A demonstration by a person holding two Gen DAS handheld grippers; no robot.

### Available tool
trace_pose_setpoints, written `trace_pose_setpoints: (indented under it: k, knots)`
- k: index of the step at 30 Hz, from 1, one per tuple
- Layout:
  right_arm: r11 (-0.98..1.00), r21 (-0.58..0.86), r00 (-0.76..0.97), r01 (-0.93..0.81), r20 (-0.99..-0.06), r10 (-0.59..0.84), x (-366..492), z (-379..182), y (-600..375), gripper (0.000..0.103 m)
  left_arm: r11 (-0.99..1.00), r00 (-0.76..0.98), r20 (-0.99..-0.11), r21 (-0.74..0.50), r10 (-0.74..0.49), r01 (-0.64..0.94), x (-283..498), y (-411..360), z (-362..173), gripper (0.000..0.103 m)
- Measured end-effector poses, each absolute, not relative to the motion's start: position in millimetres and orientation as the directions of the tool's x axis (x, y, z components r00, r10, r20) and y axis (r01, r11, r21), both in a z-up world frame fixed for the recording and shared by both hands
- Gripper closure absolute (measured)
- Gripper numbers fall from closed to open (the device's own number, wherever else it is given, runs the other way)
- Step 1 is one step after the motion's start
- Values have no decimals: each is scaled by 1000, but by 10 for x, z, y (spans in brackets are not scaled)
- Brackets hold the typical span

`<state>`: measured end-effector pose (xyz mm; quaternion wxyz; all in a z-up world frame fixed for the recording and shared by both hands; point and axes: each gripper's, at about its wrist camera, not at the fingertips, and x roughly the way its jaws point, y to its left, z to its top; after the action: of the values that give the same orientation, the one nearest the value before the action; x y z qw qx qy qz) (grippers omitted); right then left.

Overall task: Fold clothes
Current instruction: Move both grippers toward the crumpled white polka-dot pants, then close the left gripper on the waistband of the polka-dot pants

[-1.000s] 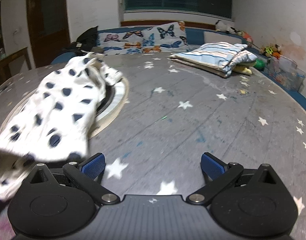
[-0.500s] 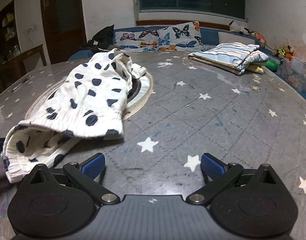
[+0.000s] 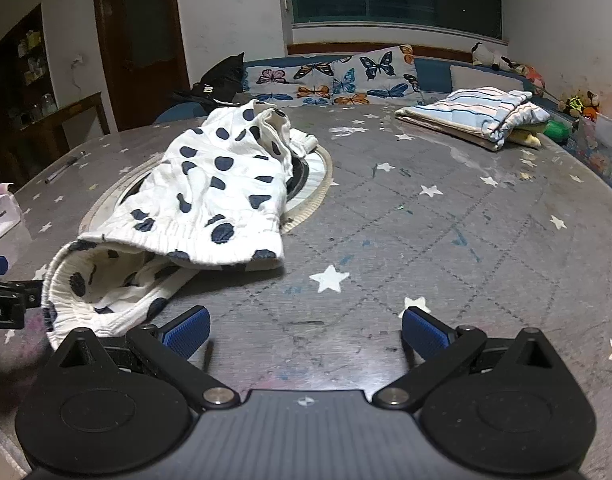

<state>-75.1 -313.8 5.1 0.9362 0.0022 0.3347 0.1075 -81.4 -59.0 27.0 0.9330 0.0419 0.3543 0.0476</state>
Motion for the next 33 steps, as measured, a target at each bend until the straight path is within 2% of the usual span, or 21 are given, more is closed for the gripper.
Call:
trace_pose_setpoints:
  k: [33]
  knots:
    - [966, 70, 744, -250, -624, 238, -806, 58, -2970, 0, 989, 746, -653, 139, 129, -50, -884, -683, 304, 0]
